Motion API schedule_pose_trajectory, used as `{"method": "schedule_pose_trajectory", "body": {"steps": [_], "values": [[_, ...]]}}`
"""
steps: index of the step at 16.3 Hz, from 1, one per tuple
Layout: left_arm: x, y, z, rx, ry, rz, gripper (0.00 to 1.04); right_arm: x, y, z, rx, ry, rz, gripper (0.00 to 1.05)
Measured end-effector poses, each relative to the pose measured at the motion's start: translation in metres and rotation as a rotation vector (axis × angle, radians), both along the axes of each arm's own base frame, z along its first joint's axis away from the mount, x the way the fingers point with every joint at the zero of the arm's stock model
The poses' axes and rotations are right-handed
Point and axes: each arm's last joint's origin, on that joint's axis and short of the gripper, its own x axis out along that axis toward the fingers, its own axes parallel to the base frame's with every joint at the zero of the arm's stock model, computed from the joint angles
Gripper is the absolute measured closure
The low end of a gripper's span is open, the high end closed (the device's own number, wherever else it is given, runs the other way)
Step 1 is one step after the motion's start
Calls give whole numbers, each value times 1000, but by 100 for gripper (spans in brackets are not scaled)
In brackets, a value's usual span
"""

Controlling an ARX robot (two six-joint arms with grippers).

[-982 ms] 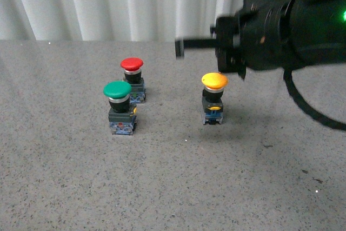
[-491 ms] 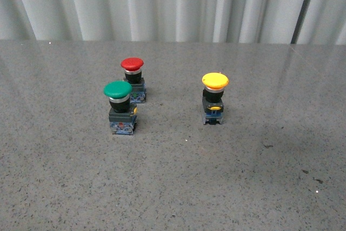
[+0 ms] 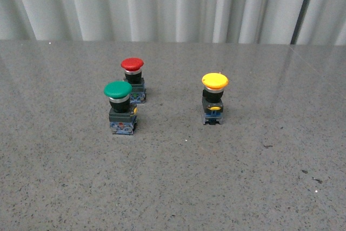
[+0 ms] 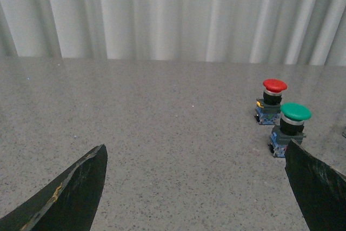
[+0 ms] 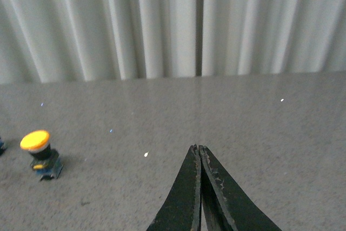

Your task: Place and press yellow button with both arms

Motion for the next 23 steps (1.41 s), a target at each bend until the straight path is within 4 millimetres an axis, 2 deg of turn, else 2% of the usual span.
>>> {"method": "schedule_pose_trajectory", "body": {"steps": [2,4,7,10,12,14,17,23], "values": [[0,0,0,0,-1,-2,7,-5,0,-4,-6,-39,26,103],[0,0,0,0,0,-1,7,-6,0,-22,-10,4,25,103],[0,0,0,0,0,-1,7,-10,0,-23,-14,-24,24,103],[0,0,0,0,0,-1,7,-12,0,-34,-14,-9,25,103],[0,0,0,0,0,-2,7,-20,0,-42,-15,22,25,103],[0,0,0,0,0,-1,7,-23,0,-40,-17,-23,24,103],[0,0,0,0,0,-1,7,-23,0,-51,-17,-16,26,103],[0,0,0,0,0,-1,7,-23,0,-50,-18,-20,25,103]]}}
